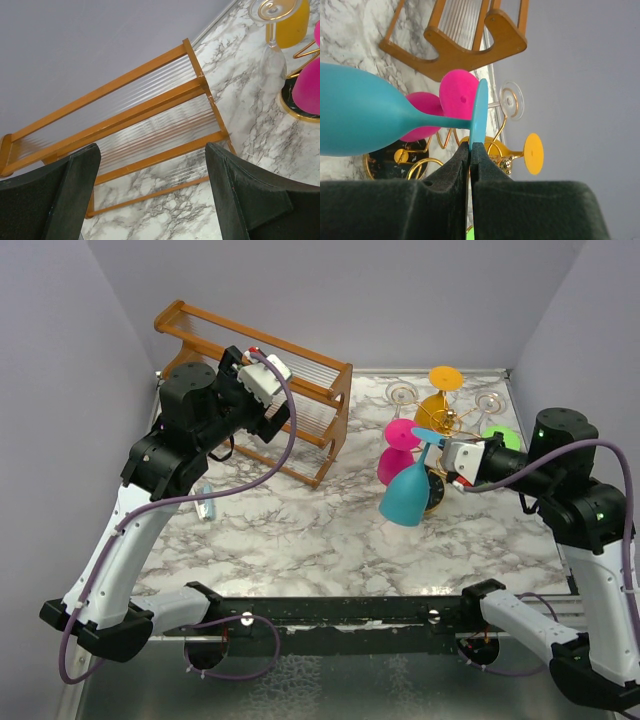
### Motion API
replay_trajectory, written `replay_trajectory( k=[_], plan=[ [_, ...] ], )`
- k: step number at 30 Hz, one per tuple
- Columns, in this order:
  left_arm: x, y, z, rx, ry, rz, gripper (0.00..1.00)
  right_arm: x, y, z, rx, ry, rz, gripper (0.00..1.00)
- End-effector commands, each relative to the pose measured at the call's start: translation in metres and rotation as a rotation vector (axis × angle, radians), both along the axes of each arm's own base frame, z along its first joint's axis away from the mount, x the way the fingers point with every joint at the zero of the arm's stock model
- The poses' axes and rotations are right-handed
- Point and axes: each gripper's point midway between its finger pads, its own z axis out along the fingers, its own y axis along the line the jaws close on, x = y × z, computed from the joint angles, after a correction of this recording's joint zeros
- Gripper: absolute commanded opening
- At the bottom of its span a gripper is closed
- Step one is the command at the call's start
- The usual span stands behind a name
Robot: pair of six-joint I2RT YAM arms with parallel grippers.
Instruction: Place the wine glass upside down on the wine glass rack
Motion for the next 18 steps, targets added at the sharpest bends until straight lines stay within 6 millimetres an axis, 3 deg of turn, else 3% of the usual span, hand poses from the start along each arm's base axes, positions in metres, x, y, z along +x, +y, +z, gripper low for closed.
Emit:
replay_trajectory(
  k=[1,18],
  plan=[
    [0.004,0.001,0.007,-0.010,-0.036,0.007,0.89,0.009,-0.014,-0.008,-0.061,-0.024,-0.073,0.01],
    [0.008,-0.002,0.002,0.000,-0.025,0.001,0.90,0.021,-0.023,-0.029,-0.117,-0.013,-0.122,0.01]
  ],
)
